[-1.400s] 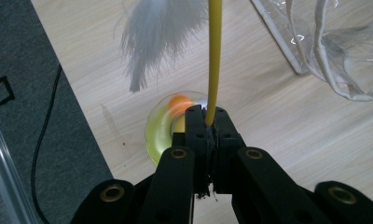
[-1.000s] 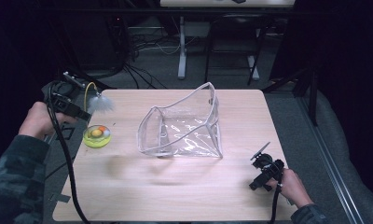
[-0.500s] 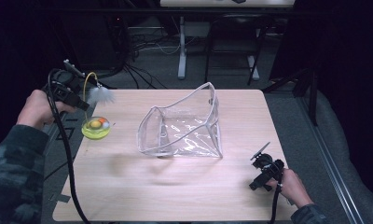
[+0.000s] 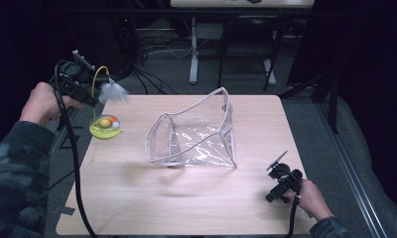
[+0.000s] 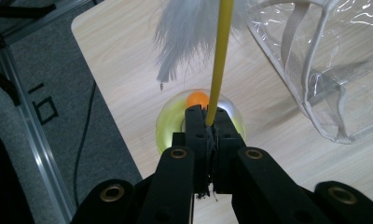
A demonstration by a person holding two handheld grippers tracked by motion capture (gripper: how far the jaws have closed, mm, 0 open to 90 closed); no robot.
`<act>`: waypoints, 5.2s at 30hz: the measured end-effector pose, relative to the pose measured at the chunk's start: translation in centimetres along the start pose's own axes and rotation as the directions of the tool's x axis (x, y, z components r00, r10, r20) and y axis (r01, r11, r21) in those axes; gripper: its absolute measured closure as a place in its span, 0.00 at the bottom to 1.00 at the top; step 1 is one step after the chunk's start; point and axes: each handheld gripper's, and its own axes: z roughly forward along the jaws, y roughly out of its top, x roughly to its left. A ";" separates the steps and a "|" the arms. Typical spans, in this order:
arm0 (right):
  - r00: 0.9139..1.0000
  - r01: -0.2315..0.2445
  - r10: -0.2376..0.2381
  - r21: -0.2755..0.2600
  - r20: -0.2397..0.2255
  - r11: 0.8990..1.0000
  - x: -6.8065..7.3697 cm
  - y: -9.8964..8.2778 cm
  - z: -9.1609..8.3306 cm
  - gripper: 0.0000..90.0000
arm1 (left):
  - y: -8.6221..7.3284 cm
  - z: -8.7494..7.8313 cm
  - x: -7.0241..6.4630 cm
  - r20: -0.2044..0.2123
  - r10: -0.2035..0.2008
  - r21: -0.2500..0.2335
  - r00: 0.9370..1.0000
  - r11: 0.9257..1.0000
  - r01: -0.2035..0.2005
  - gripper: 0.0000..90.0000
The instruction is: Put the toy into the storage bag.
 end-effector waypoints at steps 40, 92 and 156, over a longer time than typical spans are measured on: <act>1.000 0.004 -0.004 -0.004 -0.001 1.000 0.0 0.0 0.0 0.00 | 6.3 -4.9 -3.7 -0.022 0.105 -0.079 0.994 0.991 -0.106 0.98; 1.000 0.008 -0.008 -0.007 -0.002 1.000 0.0 0.0 0.0 0.00 | 10.7 -1.3 -13.4 0.118 0.343 -0.049 0.932 0.939 -0.339 0.98; 1.000 0.004 -0.004 -0.023 -0.004 1.000 0.1 -0.2 0.0 0.00 | 7.6 9.2 -16.9 0.290 0.391 -0.033 0.873 0.916 -0.400 0.98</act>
